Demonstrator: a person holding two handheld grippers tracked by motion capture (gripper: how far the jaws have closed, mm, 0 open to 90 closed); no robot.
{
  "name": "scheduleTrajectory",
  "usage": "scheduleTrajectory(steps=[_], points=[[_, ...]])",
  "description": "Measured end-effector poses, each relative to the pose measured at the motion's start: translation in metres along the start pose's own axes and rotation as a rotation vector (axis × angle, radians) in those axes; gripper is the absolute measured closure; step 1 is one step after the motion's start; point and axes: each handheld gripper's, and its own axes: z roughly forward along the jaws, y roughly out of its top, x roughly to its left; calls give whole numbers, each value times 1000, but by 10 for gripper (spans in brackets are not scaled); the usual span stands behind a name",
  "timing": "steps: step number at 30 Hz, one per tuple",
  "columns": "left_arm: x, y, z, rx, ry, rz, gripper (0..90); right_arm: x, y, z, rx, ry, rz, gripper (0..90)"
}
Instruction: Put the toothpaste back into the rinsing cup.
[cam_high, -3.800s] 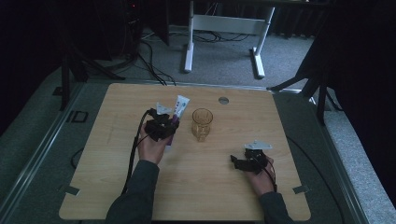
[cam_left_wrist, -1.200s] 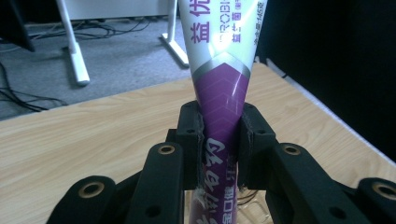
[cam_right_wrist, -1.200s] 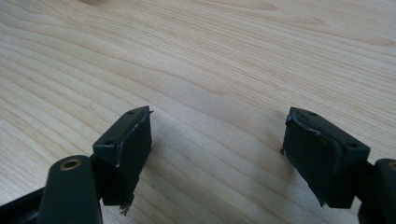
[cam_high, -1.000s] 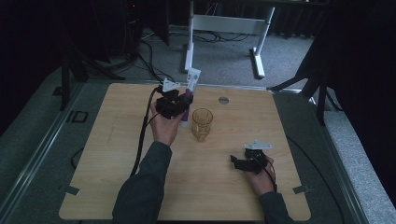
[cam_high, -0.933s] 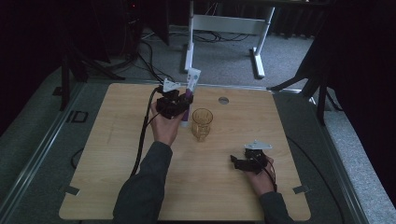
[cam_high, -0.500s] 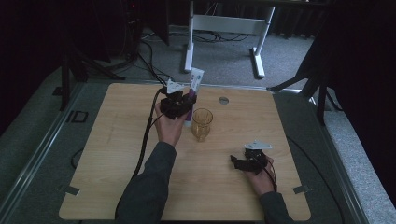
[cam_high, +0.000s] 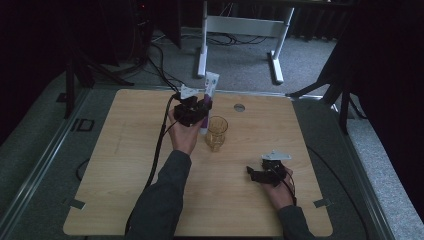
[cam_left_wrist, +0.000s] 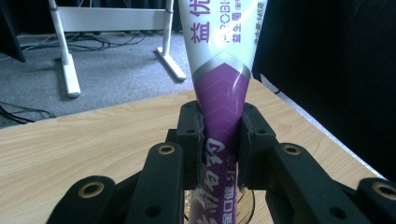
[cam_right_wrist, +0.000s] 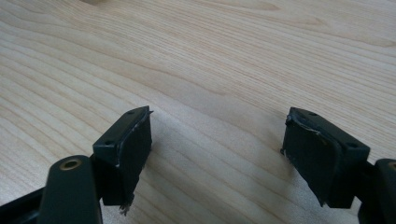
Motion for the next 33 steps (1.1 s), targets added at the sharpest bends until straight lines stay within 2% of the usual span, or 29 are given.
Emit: scheduleTrajectory(steps=[6,15,22,33], points=[[0,1,3,-7,3,-5,736,0,0,0,0,0,-1,235],[-2,8,8,-11,10,15,736,0,0,0,0,0,-1,235],[-1,5,15,-2,13,5,736,0,0,0,-1,0,-2,235],[-6,4,24,-14,7,-2,733,0,0,0,-1,0,-3,235]])
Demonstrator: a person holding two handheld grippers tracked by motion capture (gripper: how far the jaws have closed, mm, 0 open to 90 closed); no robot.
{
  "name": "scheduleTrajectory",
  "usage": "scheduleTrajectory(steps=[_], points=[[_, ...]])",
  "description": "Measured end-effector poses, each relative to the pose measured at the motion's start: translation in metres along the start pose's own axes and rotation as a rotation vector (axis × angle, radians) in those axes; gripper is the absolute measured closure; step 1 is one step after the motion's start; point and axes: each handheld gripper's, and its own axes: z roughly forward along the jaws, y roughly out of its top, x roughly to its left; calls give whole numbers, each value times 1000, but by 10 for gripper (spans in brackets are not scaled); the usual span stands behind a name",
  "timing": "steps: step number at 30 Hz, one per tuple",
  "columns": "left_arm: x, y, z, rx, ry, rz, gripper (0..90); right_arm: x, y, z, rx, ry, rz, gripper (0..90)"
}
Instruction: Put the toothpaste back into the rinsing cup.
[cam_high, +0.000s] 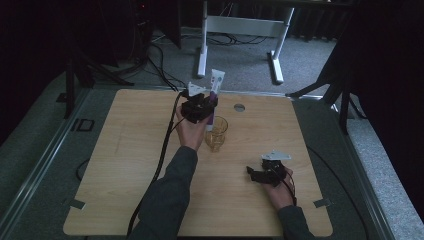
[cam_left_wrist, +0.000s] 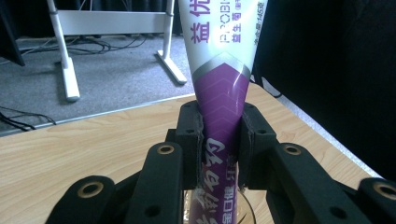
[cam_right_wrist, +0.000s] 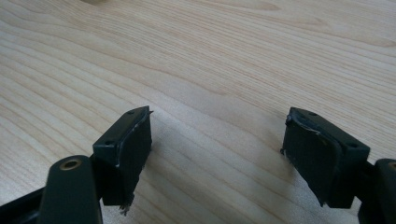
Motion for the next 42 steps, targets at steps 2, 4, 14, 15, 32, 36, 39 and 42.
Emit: scheduleTrajectory(steps=[2,4,14,15,32,36,39,42], points=[[0,-1,2,3,0,1,733,0,0,0,0,1,0,235],[1,-3,5,8,2,9,732,0,0,0,-2,1,-5,235],[0,-6,19,9,-4,-3,731,0,0,0,2,1,-4,235],[0,-6,20,10,-5,-5,730,0,0,0,1,1,-4,235],[2,-10,30,31,22,-26,726,0,0,0,1,2,-3,235],[1,-10,30,30,19,-19,726,0,0,0,2,2,-3,235],[0,-11,31,33,15,-23,726,0,0,0,1,2,-4,235],[0,-11,32,38,11,-17,725,0,0,0,1,2,-4,235]])
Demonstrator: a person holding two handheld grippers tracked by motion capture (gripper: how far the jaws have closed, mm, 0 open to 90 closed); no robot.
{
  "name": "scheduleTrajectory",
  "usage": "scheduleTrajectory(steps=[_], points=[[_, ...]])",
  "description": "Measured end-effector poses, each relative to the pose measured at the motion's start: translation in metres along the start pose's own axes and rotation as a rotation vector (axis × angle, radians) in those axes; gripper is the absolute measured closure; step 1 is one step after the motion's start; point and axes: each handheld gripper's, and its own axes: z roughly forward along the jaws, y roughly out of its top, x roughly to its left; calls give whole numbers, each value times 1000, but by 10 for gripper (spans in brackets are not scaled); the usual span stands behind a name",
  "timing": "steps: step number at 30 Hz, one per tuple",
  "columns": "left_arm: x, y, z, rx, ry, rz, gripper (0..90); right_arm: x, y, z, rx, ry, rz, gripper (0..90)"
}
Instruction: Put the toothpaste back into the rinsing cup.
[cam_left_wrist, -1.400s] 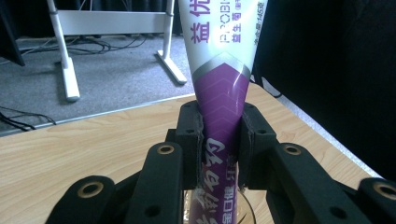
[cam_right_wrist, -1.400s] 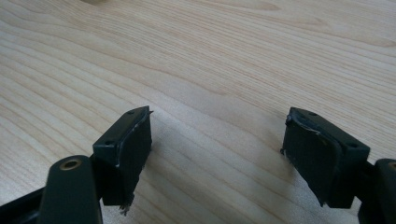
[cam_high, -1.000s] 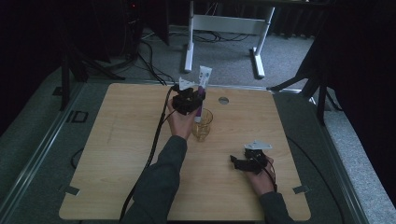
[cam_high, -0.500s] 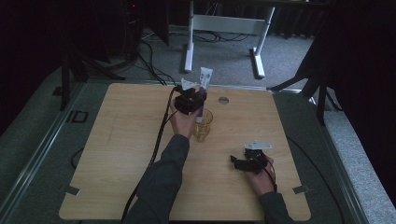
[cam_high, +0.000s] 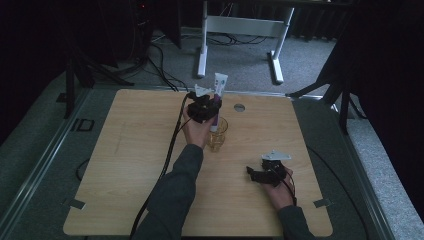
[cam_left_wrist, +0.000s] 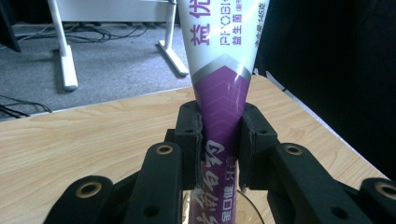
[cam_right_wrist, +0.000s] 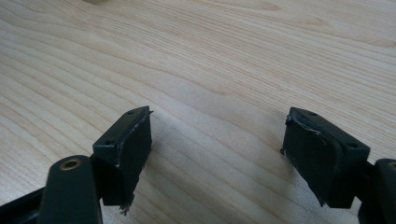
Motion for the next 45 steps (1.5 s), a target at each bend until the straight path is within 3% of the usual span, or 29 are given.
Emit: scheduleTrajectory(steps=[11,24,37,45], points=[[-4,-4,4,28,0,19,722,0,0,0,0,0,0,235],[-11,-14,9,83,12,78,708,0,0,0,1,1,3,235],[-9,-28,10,111,19,75,699,0,0,0,1,0,2,235],[-15,-32,12,130,20,109,691,0,0,0,0,0,2,235]])
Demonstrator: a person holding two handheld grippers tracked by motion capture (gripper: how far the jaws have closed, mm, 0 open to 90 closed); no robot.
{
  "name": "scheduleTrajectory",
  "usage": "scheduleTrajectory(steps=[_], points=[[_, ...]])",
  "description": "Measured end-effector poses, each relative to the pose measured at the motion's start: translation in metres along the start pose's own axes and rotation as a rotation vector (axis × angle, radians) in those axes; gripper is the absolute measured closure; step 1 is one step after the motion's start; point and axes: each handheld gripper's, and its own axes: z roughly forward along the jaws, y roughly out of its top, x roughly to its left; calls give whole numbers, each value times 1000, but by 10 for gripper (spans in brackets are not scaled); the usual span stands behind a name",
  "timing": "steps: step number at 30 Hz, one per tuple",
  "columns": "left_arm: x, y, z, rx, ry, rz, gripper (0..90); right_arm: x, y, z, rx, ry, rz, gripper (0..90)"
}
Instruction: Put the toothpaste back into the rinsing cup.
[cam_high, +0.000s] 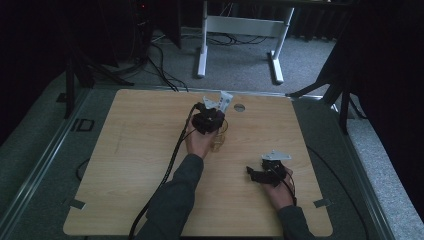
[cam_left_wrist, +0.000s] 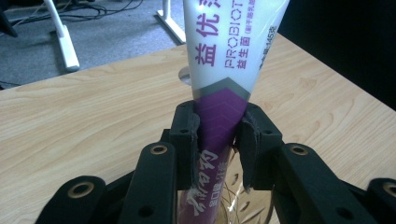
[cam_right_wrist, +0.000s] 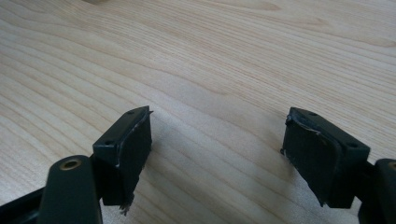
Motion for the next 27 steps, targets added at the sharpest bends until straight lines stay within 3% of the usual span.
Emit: scheduleTrajectory(steps=[7,10,18,27], points=[[-6,-5,2,24,16,46,676,0,0,0,0,0,-1,235],[-6,-11,4,28,23,35,668,0,0,0,0,0,-1,235],[-4,-14,-4,-29,4,24,575,0,0,0,0,0,-1,235],[-4,-20,-5,-10,22,39,521,0,0,0,0,0,-3,235]])
